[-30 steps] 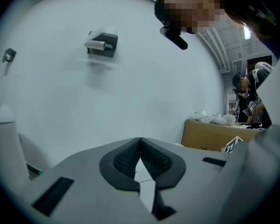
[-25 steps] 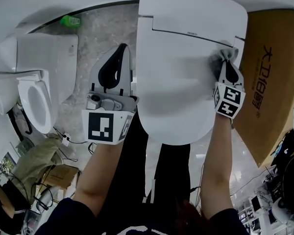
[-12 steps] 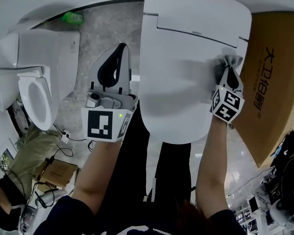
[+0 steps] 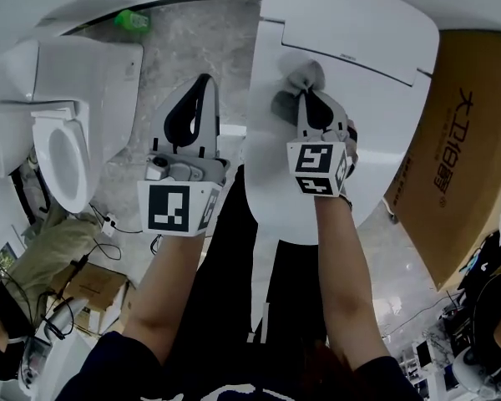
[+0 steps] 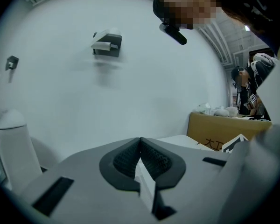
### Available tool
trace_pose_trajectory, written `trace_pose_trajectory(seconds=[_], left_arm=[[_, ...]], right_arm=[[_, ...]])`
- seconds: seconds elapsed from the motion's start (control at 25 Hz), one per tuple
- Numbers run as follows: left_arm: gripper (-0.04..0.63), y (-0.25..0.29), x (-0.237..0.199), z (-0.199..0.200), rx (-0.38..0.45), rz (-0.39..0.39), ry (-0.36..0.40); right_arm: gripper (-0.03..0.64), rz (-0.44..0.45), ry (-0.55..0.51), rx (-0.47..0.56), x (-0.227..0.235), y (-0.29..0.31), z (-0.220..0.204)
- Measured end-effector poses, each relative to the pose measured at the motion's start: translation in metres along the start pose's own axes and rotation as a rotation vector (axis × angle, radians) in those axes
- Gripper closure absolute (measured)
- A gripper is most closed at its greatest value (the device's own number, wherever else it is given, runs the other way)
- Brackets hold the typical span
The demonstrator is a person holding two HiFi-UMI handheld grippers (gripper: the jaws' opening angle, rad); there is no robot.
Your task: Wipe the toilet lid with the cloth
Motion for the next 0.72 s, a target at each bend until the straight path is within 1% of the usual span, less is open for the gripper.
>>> trace_pose_trajectory(seconds=[0.2, 0.36, 0.48, 0.72], left_arm=[[0.575, -0.007, -0.008, -0.006, -0.008, 0.019, 0.008], [0.575, -0.007, -0.003, -0.011, -0.017, 0.02, 0.001], [0.575, -0.006, 0.003, -0.012, -0.023, 0.006, 0.0], [0.575, 0.0, 0.015, -0.013, -0.017, -0.013, -0.009]], right_arm=[[0.583, 0.137, -0.073, 0.012, -0.043, 0.01, 0.016], [0.583, 0.197, -0.115, 0.017, -0.052, 0.007, 0.016], [0.583, 0.189, -0.125, 0.023, -0.044, 0.0, 0.007], [0.583, 0.089, 0.002, 0.002, 0.005, -0.029, -0.027]])
Point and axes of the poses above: the fingertips, and each gripper's own axes: y forward along the fingers, x to its right, z out of its top, the point moved 5 cm from there along -y, backward along the fingers, and after that the axes turned 3 degrees about x, right-handed, at the moved point
